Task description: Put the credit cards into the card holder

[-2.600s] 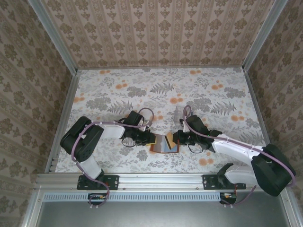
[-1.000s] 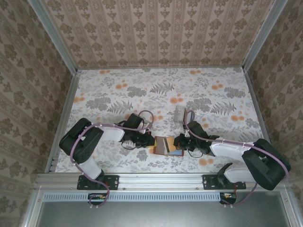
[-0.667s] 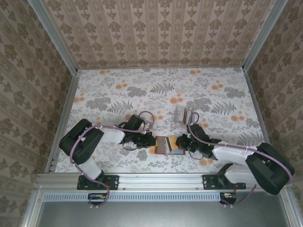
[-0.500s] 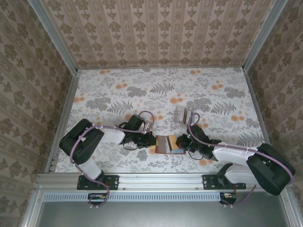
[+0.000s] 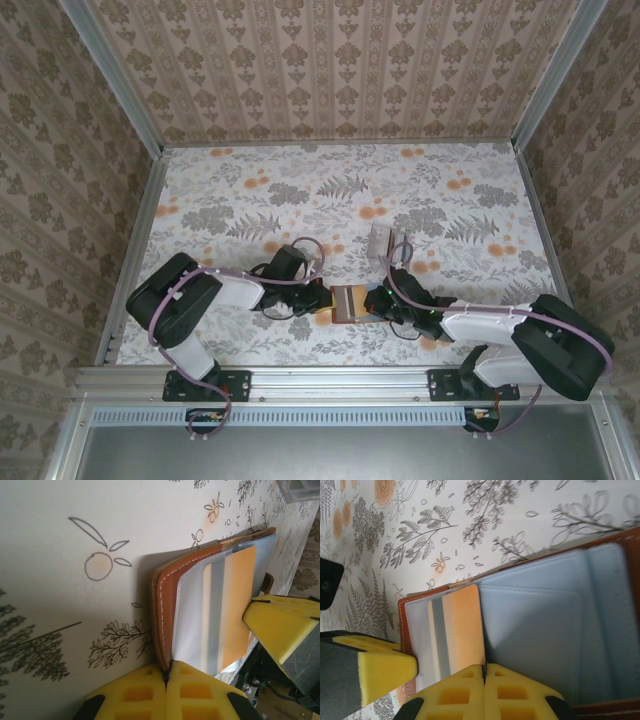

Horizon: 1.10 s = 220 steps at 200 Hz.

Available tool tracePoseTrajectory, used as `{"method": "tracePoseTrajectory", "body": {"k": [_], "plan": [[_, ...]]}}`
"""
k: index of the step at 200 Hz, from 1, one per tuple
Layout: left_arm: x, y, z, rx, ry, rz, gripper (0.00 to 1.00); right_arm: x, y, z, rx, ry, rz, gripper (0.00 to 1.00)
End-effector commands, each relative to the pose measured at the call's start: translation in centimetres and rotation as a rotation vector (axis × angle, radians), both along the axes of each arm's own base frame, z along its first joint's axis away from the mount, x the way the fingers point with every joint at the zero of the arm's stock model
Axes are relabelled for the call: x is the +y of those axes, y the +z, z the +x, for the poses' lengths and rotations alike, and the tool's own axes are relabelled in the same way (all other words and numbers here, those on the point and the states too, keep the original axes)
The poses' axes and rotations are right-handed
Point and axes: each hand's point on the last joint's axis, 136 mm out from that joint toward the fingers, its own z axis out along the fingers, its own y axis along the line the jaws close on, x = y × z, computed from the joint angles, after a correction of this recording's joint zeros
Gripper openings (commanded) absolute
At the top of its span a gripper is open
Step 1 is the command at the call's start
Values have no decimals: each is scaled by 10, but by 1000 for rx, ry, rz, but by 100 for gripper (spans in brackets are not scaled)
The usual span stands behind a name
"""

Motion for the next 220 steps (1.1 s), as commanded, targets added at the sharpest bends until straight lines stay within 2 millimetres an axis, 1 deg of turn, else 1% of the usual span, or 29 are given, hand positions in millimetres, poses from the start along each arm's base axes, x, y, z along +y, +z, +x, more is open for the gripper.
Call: {"method": "tracePoseTrajectory", "body": {"k": [1,20,23,40,65,87,95,98,104,128,151,175,193,210,213,220], "plan": [[12,-23,-6,34,49,93,0,12,-3,1,22,6,-12,3],[12,-22,-6,25,53,90,0,24,2,2,14,25,6,5],[13,-22,-6,24,51,93,0,24,-4,1,27,28,-8,5],[14,-22,-6,21,33,110,0,30,-7,-1,37,49,-12,8],[15,-19,-5,1,31,110,0,30,-9,-7,50,66,-21,16],[14,-18,-4,5,20,101,0,25,-8,-10,43,93,-57,19],[12,-16,-4,2,17,90,0,22,-11,-13,53,98,-82,21],[12,-15,-4,0,15,86,0,23,-3,-11,34,101,-69,21],[12,-14,-4,-7,10,82,2,22,0,-12,25,107,-68,24],[16,-13,-4,-23,2,93,3,15,1,-14,11,123,-109,31],[18,-9,-5,-36,3,83,3,15,5,-13,-2,140,-123,31],[20,-6,-5,-40,-8,70,4,18,1,-12,-6,162,-138,22],[15,0,-4,-55,-21,36,7,25,0,-12,-2,191,-130,21],[14,-3,-4,-50,-30,42,10,29,2,-9,-11,201,-124,21],[14,-3,-4,-48,-28,40,12,28,-5,-10,7,205,-141,21],[13,-2,-4,-40,-24,29,15,30,-5,-10,10,213,-143,21]]}}
